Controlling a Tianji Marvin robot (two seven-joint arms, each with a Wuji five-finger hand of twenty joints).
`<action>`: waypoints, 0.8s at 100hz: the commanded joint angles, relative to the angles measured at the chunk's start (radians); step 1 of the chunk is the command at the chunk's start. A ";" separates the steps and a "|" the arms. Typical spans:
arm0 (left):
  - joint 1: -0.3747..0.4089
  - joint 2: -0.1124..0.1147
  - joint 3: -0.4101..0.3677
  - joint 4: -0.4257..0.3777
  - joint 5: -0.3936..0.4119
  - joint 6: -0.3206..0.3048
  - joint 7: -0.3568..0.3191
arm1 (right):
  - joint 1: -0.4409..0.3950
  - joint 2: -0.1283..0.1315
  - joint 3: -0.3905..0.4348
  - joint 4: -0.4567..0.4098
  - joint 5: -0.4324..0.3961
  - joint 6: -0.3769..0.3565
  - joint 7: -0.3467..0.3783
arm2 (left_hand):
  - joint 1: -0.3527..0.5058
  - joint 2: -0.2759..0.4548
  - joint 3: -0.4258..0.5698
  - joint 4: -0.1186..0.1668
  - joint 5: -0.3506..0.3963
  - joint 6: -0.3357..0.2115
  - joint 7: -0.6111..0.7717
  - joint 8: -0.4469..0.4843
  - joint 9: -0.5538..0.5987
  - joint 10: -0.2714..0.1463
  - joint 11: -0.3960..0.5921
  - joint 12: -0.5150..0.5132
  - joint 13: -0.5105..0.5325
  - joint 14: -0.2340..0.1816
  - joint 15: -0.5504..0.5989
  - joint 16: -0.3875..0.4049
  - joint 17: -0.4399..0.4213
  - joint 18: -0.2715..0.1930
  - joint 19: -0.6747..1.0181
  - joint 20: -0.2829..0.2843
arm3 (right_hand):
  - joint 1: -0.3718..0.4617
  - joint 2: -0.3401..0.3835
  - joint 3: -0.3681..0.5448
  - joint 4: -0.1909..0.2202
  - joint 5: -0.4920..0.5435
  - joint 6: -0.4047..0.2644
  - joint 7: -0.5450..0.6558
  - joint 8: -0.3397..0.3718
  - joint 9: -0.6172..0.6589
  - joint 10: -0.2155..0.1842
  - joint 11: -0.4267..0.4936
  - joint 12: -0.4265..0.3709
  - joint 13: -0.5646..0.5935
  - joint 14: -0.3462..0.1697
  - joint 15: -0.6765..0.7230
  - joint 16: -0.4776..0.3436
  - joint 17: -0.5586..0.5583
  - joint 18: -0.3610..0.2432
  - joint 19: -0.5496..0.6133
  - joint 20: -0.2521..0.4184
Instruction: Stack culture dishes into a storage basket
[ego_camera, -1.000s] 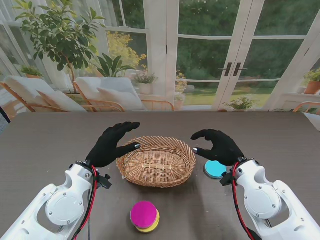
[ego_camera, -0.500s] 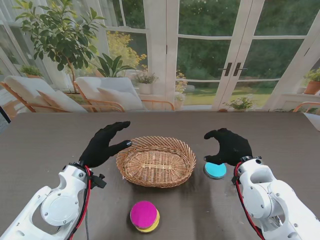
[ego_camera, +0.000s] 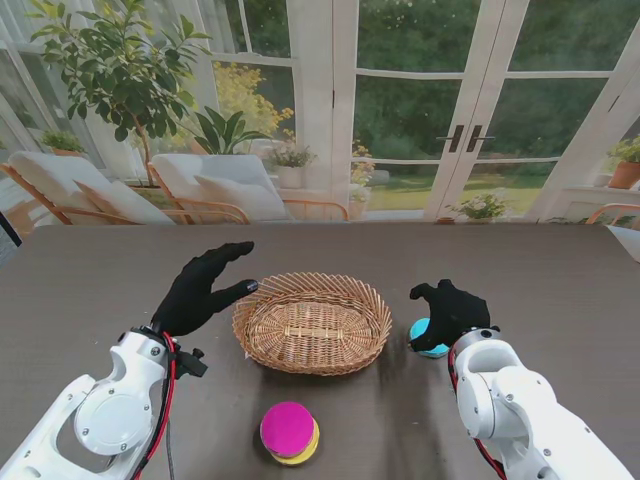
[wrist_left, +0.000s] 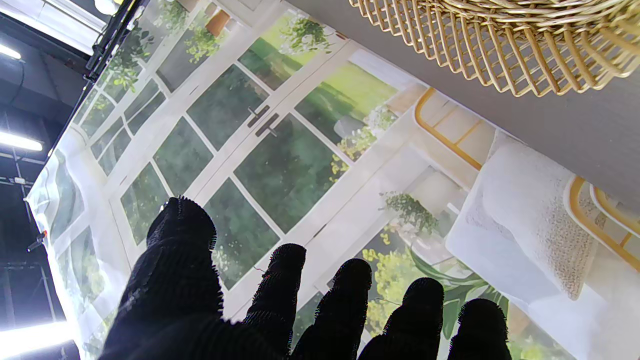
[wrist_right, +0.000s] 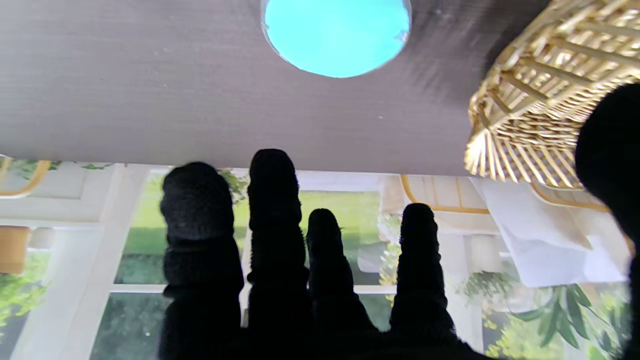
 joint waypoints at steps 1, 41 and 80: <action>0.010 -0.003 -0.006 -0.012 0.003 0.001 -0.015 | 0.017 -0.011 -0.037 0.044 0.005 0.043 -0.018 | 0.020 0.044 -0.015 0.036 -0.009 0.007 -0.011 -0.007 -0.016 0.003 -0.002 0.005 -0.013 0.001 0.001 0.008 -0.025 -0.012 -0.008 0.015 | -0.019 -0.083 0.092 -0.026 -0.043 0.003 -0.009 0.022 -0.030 0.028 0.018 0.021 0.047 -0.006 0.032 0.019 -0.226 -0.020 0.063 0.044; 0.018 -0.001 -0.013 -0.023 -0.004 0.004 -0.026 | 0.119 -0.011 -0.163 0.189 0.034 0.177 -0.025 | 0.019 0.047 -0.015 0.036 -0.013 0.005 -0.012 -0.007 -0.016 0.002 -0.002 0.008 -0.013 0.003 0.001 0.008 -0.024 -0.008 -0.009 0.019 | -0.038 -0.074 0.092 -0.030 -0.101 -0.008 -0.003 0.041 -0.091 0.030 0.012 0.005 0.032 -0.005 0.031 0.009 -0.215 -0.018 0.071 0.034; 0.030 -0.002 -0.026 -0.031 -0.001 0.005 -0.026 | 0.197 -0.012 -0.261 0.296 0.074 0.249 -0.035 | 0.018 0.047 -0.016 0.036 -0.013 0.003 -0.011 -0.007 -0.015 0.002 -0.002 0.010 -0.012 0.005 0.001 0.009 -0.022 -0.004 -0.010 0.020 | -0.034 -0.045 0.084 -0.025 -0.141 -0.025 -0.045 0.061 -0.121 0.043 0.040 0.005 0.038 -0.022 0.052 0.009 -0.196 -0.033 0.094 0.031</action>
